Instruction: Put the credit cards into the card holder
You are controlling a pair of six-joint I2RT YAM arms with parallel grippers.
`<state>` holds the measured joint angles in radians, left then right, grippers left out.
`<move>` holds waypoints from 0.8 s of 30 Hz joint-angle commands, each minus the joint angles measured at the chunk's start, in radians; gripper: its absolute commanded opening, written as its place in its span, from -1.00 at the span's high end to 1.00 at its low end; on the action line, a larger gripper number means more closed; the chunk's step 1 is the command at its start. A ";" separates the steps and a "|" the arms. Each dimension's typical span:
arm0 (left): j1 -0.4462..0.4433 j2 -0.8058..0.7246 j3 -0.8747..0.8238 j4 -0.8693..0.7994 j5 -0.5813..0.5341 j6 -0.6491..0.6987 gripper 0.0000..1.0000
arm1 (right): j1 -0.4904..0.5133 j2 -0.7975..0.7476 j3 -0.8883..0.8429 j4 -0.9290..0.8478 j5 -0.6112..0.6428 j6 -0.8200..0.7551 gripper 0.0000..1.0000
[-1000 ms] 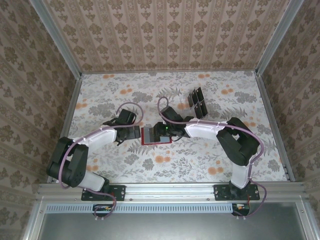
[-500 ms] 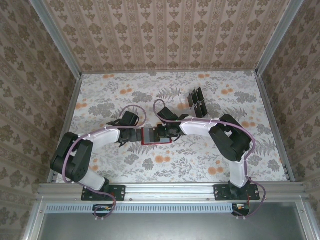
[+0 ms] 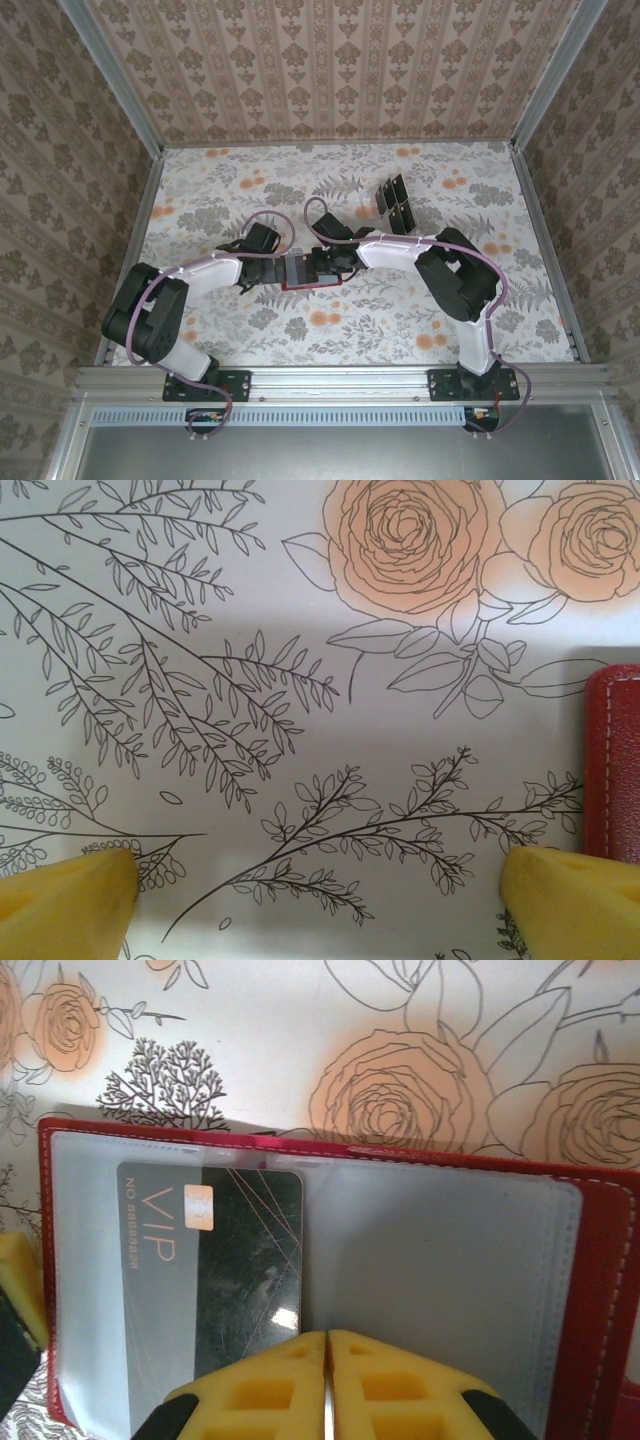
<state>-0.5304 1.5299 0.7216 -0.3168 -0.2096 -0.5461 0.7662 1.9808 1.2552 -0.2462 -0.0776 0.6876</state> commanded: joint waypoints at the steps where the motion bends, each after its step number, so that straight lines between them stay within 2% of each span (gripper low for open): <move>1: -0.008 0.041 -0.031 0.010 0.002 -0.015 -0.99 | 0.017 0.031 0.027 -0.002 -0.034 0.023 0.77; 17: -0.017 0.041 -0.040 0.019 0.003 -0.020 -0.99 | 0.055 0.063 0.078 0.032 -0.093 0.060 0.78; 24: -0.018 0.037 -0.040 0.015 0.000 -0.016 -0.99 | 0.047 0.033 0.064 -0.010 -0.056 0.012 0.76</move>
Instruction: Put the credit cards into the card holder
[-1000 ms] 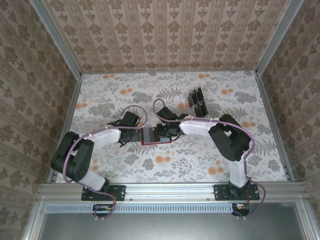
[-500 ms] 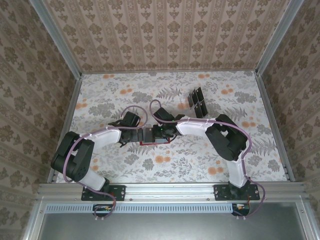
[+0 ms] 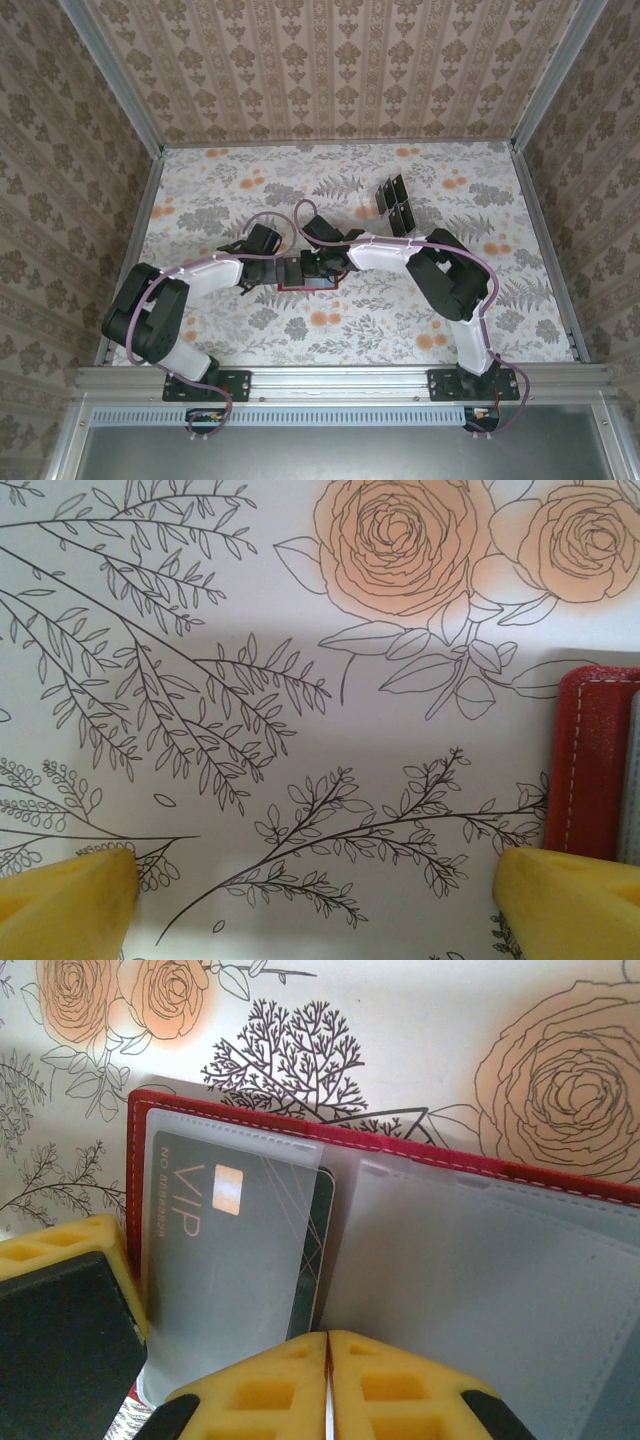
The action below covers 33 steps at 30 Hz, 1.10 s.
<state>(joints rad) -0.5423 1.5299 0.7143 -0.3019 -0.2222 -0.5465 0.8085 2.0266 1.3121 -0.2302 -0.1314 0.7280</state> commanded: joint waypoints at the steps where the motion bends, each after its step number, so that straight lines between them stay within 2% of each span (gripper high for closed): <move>1: -0.005 0.037 -0.032 -0.002 0.011 -0.016 -0.99 | 0.000 -0.027 -0.006 -0.028 0.006 -0.036 0.75; 6: -0.002 0.040 -0.033 0.001 0.013 -0.016 -1.00 | -0.036 -0.083 -0.061 -0.048 0.036 -0.072 0.75; 14: 0.001 0.032 -0.037 -0.003 0.012 -0.016 -0.99 | -0.074 -0.077 -0.058 -0.092 0.036 -0.118 0.76; 23: 0.038 -0.042 -0.025 -0.042 0.008 0.000 -1.00 | -0.053 -0.125 -0.033 -0.084 0.017 -0.110 0.78; 33: 0.072 -0.069 -0.022 -0.057 0.007 0.014 -1.00 | -0.011 -0.064 0.015 -0.064 0.003 -0.078 0.80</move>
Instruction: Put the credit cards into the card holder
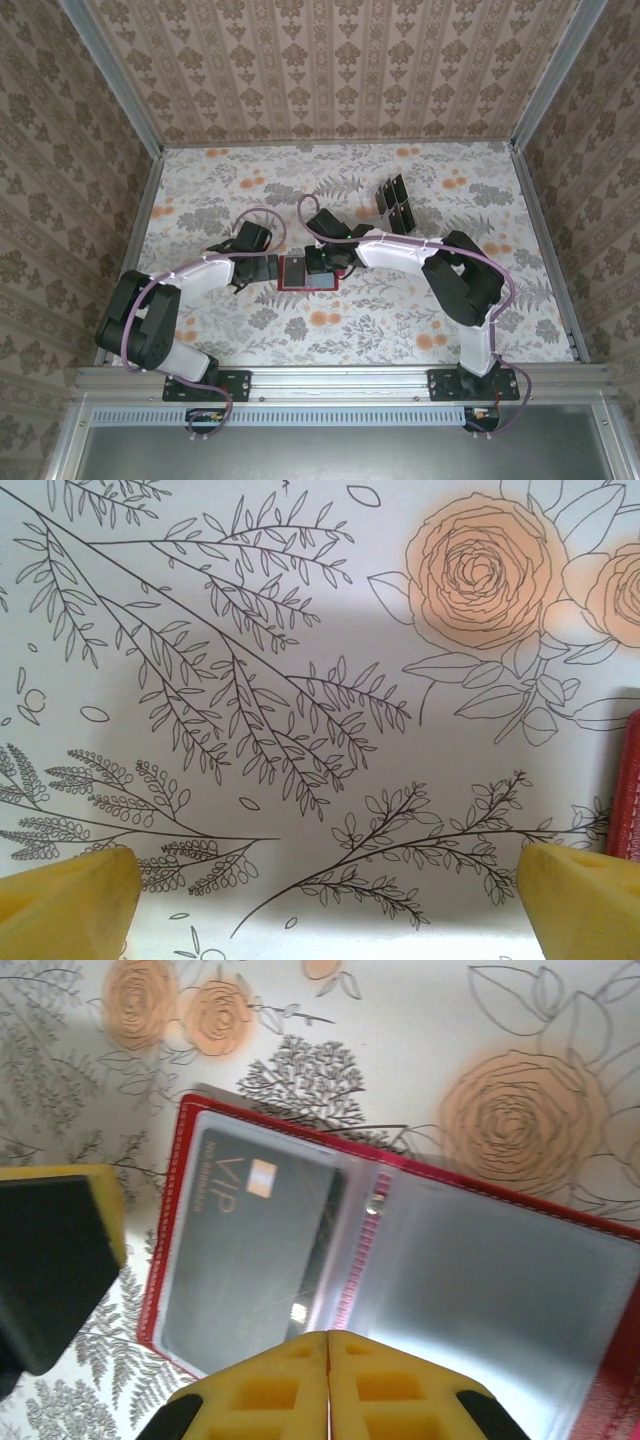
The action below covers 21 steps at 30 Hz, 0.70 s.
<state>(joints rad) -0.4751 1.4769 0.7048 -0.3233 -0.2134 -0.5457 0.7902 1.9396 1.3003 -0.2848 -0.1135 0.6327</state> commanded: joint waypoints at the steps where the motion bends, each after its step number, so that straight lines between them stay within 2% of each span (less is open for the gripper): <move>1: 0.006 -0.014 -0.014 -0.034 -0.001 0.013 -1.00 | 0.010 0.029 0.029 -0.007 -0.017 0.021 0.80; 21: 0.000 0.050 -0.047 0.028 0.030 0.008 -0.99 | 0.042 0.124 0.097 -0.008 -0.041 0.044 0.83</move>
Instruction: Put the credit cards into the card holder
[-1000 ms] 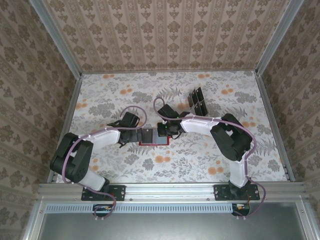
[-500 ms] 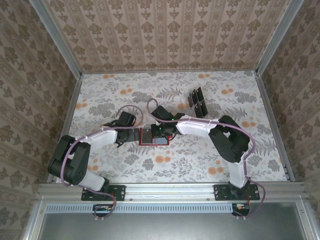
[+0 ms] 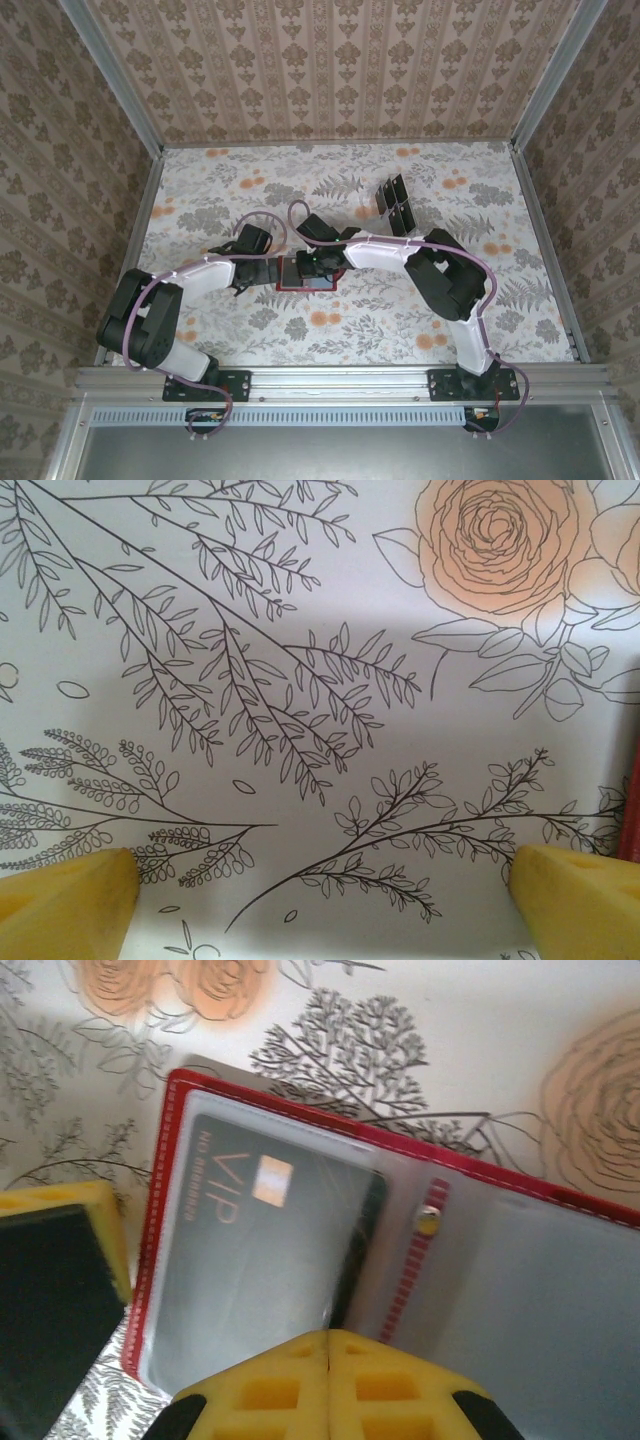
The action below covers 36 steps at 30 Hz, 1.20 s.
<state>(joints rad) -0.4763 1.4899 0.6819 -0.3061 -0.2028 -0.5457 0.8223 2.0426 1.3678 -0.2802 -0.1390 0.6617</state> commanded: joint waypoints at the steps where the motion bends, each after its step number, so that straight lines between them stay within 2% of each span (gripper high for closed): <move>1: 0.000 0.039 -0.026 0.012 0.019 0.007 -0.99 | 0.011 0.020 0.029 -0.012 -0.016 0.016 0.83; 9: 0.003 0.021 -0.014 -0.010 0.003 0.018 -0.99 | 0.000 -0.049 0.013 -0.039 0.024 -0.013 0.78; 14: 0.015 -0.044 -0.001 -0.044 -0.002 0.035 -0.99 | -0.034 -0.104 -0.010 -0.097 0.085 -0.074 0.25; 16: 0.016 -0.066 0.006 -0.058 -0.002 0.040 -1.00 | -0.049 -0.110 -0.015 -0.110 0.096 -0.093 0.16; 29: 0.001 -0.155 0.006 -0.079 0.045 0.025 -1.00 | -0.069 -0.035 0.031 -0.151 0.105 -0.140 0.13; 36: -0.040 -0.182 -0.020 -0.049 0.063 0.007 -1.00 | -0.070 0.020 0.046 -0.133 0.044 -0.111 0.12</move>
<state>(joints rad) -0.5022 1.3315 0.6796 -0.3573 -0.1593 -0.5274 0.7486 2.0319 1.3815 -0.3931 -0.0601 0.5453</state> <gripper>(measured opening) 0.997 0.437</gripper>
